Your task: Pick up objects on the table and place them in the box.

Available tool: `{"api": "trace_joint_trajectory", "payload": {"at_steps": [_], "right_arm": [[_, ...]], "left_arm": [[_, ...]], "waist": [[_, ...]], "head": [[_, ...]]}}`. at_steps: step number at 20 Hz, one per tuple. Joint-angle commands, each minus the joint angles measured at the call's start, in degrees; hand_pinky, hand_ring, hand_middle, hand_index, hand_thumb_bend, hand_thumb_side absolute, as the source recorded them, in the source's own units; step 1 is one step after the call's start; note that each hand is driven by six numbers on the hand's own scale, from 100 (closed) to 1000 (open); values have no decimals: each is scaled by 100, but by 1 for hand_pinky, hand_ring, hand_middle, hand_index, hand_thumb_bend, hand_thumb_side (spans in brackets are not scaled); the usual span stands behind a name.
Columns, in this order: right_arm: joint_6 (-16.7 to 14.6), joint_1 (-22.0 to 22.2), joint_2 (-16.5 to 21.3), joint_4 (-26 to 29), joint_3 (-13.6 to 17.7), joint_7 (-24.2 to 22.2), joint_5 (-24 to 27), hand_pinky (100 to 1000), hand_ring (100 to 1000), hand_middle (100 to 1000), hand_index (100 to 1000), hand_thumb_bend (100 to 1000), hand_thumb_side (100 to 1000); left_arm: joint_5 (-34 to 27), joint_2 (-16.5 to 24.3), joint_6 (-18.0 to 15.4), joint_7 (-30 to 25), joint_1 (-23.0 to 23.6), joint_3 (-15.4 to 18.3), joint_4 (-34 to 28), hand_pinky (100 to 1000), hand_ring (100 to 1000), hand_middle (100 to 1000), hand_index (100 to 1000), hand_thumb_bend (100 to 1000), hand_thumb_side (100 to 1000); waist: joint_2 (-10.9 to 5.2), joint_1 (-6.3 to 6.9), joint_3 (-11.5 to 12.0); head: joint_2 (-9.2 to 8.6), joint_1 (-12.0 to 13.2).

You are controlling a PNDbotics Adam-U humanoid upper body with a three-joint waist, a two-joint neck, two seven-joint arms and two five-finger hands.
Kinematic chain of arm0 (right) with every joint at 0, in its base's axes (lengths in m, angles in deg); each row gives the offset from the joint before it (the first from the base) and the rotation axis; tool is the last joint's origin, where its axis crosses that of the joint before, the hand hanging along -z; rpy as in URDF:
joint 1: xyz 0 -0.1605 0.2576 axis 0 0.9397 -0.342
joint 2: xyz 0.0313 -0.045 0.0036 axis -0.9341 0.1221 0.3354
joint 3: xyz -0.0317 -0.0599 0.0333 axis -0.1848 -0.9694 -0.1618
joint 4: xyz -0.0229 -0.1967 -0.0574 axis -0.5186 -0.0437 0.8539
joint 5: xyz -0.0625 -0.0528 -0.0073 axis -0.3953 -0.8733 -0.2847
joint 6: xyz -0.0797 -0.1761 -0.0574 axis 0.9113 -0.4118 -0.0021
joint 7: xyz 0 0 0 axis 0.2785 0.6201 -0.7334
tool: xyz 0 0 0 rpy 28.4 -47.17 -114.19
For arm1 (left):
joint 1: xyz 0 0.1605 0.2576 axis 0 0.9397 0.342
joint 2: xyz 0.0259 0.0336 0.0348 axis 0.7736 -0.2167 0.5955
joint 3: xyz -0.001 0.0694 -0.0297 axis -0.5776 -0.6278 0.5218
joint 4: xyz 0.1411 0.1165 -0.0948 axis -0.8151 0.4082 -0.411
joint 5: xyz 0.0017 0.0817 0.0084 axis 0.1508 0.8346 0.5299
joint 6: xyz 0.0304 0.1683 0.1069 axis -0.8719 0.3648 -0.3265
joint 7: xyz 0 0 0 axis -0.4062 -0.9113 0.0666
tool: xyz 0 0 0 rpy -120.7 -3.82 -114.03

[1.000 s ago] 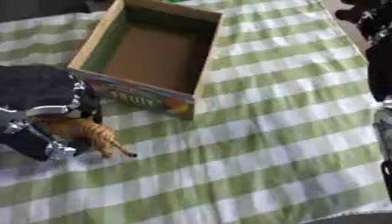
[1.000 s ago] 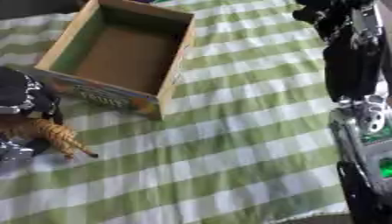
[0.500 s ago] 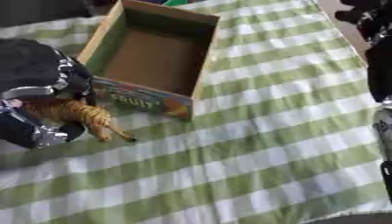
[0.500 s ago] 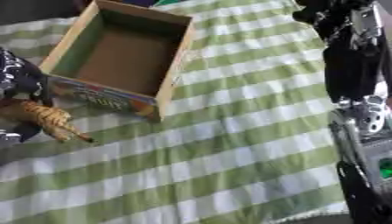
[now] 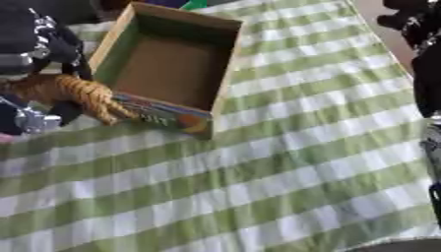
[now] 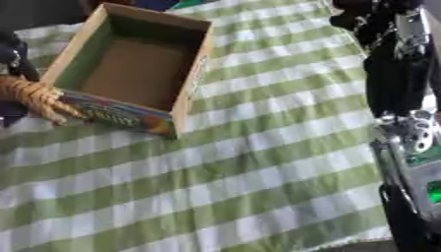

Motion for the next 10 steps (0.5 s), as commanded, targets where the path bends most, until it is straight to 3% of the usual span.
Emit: {"api": "trace_joint_trajectory", "payload": {"at_steps": [1,10], "right_arm": [[0,-68,80,111,27,-7,10,760,801,498,854,100,1000],[21,-143,65,111,-16,-73,45,761,802,497,855,100,1000]], "left_arm": [[245,-29,76,234,-299,196,317,206,357,133,156,100,264],[948,-625,143,1076,-972,328,1677,211,351,128,156,100,268]], "waist": [[-99,-1,-25],[-27,114,-172]], "head": [[-107,49],[-229,277]]}}
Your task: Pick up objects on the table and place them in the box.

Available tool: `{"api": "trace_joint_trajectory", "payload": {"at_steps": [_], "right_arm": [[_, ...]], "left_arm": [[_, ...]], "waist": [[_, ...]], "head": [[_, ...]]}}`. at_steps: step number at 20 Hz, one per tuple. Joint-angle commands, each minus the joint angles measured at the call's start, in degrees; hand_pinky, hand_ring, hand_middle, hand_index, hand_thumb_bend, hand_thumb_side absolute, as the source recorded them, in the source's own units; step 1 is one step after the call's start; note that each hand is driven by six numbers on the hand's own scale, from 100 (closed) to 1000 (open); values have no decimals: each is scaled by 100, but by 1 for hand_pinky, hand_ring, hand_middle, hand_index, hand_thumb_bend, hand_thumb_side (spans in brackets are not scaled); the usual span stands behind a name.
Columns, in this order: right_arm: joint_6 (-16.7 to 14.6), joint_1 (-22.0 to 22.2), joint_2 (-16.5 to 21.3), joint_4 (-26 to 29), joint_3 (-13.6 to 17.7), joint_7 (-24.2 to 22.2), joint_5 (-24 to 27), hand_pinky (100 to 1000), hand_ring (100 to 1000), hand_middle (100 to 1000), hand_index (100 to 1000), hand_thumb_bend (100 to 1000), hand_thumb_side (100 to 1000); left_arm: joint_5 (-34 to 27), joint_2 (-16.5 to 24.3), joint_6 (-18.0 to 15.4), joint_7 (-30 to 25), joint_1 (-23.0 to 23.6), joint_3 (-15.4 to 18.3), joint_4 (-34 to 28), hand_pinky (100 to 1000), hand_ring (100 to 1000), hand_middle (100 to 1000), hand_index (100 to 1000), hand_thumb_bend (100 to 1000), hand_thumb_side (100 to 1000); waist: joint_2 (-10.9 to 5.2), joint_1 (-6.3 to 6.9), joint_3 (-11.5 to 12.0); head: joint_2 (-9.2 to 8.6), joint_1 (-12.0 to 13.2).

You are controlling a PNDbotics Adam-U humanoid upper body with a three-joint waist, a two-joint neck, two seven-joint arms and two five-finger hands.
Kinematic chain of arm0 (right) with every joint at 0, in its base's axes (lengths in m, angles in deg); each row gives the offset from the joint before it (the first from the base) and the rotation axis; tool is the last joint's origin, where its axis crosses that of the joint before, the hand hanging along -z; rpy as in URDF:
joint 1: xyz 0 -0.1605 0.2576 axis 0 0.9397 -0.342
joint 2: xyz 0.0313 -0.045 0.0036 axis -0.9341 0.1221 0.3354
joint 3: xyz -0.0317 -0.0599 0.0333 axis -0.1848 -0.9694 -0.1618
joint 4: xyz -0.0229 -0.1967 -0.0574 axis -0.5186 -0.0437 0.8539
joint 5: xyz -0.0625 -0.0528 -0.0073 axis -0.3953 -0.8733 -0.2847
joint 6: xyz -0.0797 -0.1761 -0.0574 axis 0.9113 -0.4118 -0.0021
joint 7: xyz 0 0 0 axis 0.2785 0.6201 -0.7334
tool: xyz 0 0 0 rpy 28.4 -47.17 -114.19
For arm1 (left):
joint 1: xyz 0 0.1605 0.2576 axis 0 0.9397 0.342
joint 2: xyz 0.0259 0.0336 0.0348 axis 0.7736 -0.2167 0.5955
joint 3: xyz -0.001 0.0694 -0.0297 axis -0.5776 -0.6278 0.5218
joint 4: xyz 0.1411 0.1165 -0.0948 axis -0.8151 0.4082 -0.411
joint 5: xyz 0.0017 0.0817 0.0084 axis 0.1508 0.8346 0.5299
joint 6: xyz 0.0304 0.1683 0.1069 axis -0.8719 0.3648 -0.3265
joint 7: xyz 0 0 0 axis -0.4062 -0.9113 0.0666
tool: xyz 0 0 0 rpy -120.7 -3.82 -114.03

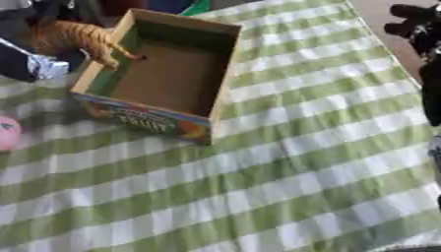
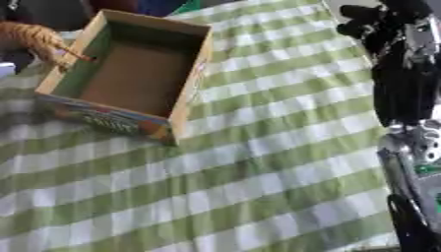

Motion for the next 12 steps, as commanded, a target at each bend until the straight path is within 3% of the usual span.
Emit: {"api": "trace_joint_trajectory", "payload": {"at_steps": [1,6,12], "right_arm": [[6,-86,62,111,-8,-32,30,761,802,497,855,100,1000],[34,-107,37,111,-34,-83,51,762,803,496,856,100,1000],[44,-113,30,111,-34,-100,61,762,803,496,856,100,1000]], "left_arm": [[251,-87,-68,383,-255,107,511,212,351,127,156,100,268],[690,-310,-226,827,-499,176,1110,210,365,127,156,100,269],[918,-385,-342,1082,-571,197,1367,210,365,127,156,100,269]], "waist": [[-90,-8,-20],[-51,41,-61],[-45,47,-66]], "head": [[-93,114],[-154,254],[-161,284]]}}
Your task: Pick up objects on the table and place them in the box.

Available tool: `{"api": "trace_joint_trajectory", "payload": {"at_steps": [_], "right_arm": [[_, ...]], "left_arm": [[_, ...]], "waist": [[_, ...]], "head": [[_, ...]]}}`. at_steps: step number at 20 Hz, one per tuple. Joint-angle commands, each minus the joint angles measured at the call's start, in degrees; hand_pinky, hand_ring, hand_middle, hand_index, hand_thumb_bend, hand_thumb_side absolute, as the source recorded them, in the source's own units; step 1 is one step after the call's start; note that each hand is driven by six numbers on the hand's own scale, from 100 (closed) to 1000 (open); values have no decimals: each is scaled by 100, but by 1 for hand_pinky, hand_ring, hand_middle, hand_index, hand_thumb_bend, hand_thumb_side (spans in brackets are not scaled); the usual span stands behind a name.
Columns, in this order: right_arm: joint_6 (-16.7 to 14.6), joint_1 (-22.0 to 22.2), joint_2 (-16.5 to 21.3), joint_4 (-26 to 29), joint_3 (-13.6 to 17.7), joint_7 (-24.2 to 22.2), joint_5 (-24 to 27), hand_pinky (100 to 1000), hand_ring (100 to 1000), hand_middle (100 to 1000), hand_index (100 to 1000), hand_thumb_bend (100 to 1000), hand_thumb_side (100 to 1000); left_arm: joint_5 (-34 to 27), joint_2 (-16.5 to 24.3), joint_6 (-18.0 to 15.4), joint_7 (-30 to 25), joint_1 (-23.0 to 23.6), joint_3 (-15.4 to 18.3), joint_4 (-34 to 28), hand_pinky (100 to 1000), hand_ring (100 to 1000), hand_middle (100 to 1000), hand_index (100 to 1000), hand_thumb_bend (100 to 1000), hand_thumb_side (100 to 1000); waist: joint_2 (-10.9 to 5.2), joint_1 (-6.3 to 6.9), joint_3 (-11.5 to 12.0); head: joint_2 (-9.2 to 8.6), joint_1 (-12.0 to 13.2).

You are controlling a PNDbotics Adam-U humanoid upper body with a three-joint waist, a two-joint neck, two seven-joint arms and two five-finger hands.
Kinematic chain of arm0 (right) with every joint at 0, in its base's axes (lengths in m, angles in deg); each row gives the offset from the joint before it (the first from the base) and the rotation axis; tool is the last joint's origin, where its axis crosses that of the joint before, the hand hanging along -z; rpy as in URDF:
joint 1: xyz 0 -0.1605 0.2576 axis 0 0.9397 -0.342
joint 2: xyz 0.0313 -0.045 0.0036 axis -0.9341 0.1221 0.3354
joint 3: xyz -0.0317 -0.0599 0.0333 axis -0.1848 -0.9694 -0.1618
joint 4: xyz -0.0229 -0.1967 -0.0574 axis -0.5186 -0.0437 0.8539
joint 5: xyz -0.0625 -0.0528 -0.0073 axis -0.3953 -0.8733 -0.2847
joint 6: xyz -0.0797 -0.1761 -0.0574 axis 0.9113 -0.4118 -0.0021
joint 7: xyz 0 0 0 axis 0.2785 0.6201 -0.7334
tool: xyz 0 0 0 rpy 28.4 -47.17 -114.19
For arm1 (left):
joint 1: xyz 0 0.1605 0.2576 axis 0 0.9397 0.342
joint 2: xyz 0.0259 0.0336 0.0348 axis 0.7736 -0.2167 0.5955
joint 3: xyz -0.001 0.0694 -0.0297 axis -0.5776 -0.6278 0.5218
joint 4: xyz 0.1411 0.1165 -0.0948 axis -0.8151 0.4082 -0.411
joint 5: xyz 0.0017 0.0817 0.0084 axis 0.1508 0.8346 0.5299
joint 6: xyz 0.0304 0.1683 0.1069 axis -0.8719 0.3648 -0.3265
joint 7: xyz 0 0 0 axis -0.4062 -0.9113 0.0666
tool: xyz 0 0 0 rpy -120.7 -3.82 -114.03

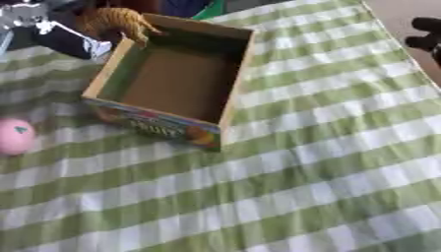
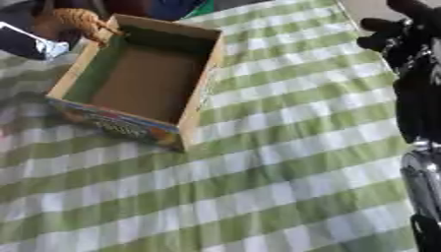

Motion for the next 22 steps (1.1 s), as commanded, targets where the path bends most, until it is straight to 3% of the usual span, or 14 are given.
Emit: {"api": "trace_joint_trajectory", "payload": {"at_steps": [1,3,5,10,22], "right_arm": [[-12,-71,64,111,-3,-19,44,762,803,496,856,100,1000],[-12,-138,10,111,-37,-48,66,762,804,494,857,100,1000],[-9,-186,-15,111,-47,-71,82,762,804,494,857,100,1000],[0,-209,-40,111,-37,-86,92,762,804,493,857,100,1000],[48,-216,-86,111,-42,-110,106,763,805,491,858,100,1000]], "left_arm": [[92,91,-40,120,-150,103,26,210,365,127,156,100,269],[32,-28,19,205,-268,165,123,219,365,122,157,100,273],[-16,-244,112,251,-447,128,331,220,367,122,159,100,272],[213,-715,99,395,-616,43,884,221,367,122,159,100,271],[637,-957,-151,544,-620,-136,1292,226,378,143,178,100,268]], "waist": [[-109,-32,1],[-33,-43,-102],[13,-39,-153],[58,-44,-181],[124,4,-227]], "head": [[-58,26],[-143,281],[-184,359],[-202,371],[-183,357]]}}
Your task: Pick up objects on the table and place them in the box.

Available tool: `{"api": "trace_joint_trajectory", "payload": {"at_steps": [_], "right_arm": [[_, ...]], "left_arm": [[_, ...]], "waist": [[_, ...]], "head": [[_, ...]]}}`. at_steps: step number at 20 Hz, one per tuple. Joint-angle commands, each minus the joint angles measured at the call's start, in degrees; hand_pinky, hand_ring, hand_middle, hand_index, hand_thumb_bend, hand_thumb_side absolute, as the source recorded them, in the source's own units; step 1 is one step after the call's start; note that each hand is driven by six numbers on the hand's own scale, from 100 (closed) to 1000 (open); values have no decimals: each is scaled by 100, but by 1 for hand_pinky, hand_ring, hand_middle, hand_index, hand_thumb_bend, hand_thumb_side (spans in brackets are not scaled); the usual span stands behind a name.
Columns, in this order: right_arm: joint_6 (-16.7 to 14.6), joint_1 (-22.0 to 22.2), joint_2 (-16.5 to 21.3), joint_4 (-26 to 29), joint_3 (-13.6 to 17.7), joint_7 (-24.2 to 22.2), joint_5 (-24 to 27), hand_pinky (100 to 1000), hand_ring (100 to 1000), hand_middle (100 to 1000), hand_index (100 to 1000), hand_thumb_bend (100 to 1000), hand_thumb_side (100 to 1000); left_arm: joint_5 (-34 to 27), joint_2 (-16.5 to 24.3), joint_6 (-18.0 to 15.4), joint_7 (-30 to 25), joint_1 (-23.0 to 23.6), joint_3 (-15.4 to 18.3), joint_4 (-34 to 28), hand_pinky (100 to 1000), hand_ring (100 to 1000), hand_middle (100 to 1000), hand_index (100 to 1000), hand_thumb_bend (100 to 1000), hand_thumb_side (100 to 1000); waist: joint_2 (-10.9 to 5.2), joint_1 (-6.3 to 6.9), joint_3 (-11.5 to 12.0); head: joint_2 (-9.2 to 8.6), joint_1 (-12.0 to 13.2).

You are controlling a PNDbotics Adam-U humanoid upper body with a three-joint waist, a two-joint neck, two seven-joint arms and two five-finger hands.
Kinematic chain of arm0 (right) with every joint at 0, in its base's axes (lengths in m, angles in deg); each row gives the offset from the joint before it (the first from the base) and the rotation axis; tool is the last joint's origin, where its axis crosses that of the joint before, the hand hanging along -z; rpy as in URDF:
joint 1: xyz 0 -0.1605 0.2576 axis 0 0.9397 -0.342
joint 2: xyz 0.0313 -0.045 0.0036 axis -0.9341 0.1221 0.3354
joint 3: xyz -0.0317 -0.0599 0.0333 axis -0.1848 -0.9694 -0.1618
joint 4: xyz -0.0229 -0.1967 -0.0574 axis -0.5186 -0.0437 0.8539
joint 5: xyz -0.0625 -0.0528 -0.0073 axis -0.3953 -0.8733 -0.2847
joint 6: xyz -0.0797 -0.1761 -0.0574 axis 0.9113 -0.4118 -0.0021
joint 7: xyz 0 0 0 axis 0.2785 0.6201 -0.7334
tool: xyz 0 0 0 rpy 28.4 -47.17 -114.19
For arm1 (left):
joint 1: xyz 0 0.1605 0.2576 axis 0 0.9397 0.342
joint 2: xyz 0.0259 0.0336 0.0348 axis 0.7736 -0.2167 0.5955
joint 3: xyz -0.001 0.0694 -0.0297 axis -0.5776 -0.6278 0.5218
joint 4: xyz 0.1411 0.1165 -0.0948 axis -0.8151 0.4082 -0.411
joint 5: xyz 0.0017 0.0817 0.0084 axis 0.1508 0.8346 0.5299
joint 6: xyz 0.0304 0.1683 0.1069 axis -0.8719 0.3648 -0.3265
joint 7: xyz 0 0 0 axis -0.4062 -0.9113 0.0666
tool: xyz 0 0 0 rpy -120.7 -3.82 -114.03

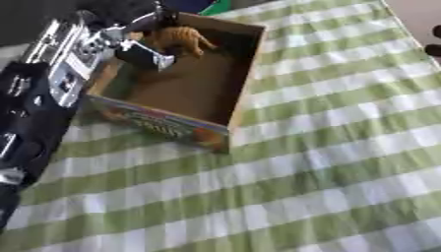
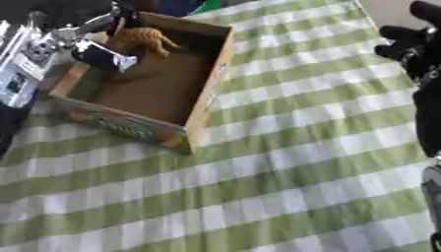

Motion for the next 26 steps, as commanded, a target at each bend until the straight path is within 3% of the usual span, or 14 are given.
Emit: {"api": "trace_joint_trajectory", "payload": {"at_steps": [1,5,6,8,9,10,11,12,14,18,20,21,26], "right_arm": [[17,-68,35,111,20,-3,61,763,805,491,858,100,1000],[23,-69,34,111,18,-6,65,764,805,491,858,100,1000],[24,-71,34,111,20,-5,65,764,805,490,858,100,1000],[28,-71,31,111,24,1,66,764,805,490,858,100,1000],[30,-68,31,111,27,5,65,764,805,490,857,100,1000],[33,-66,32,111,28,7,64,764,805,490,857,100,1000],[35,-65,30,111,29,9,64,764,806,490,858,100,1000],[38,-65,26,111,29,11,64,764,806,490,858,100,1000],[42,-67,16,111,27,10,65,763,806,490,857,100,1000],[47,-61,8,111,33,13,66,763,806,490,857,100,1000],[50,-62,2,111,31,12,69,763,806,490,857,100,1000],[52,-62,-3,111,30,12,71,763,806,490,857,100,1000],[56,-57,-21,111,30,5,77,763,806,490,857,100,1000]], "left_arm": [[101,45,-94,-26,-100,-50,34,229,382,148,184,100,268],[232,-5,-160,-101,-71,-81,154,248,403,188,226,100,267],[256,-15,-186,-123,-47,-105,196,311,477,334,416,100,249],[265,-26,-290,-241,-15,-135,300,341,501,370,451,100,221],[257,-27,-341,-312,-7,-131,333,380,552,455,551,100,195],[242,-27,-391,-385,-3,-122,357,380,552,455,551,100,195],[230,-27,-449,-461,5,-128,384,434,627,550,666,100,176],[227,-24,-506,-538,7,-129,403,434,627,550,666,100,176],[244,-22,-632,-695,15,-144,437,561,782,710,803,321,361],[289,2,-823,-1004,11,-75,375,663,882,819,871,608,696],[272,5,-867,-1150,15,-55,348,673,896,838,885,662,750],[253,3,-893,-1219,20,-57,345,697,917,868,910,746,832],[208,14,-894,-1408,18,-15,258,718,941,921,978,798,879]], "waist": [[-116,-28,-9],[-104,-23,-21],[-100,-20,-25],[-98,-23,-27],[-100,-25,-22],[-103,-27,-18],[-105,-28,-14],[-106,-29,-11],[-107,-35,-9],[-112,-52,-2],[-113,-59,3],[-114,-61,4],[-119,-64,1]], "head": [[-30,5],[-19,-10],[-15,-12],[-1,-23],[13,-26],[24,-29],[33,-26],[38,-25],[51,-40],[49,-74],[22,-95],[9,-101],[-11,-105]]}}
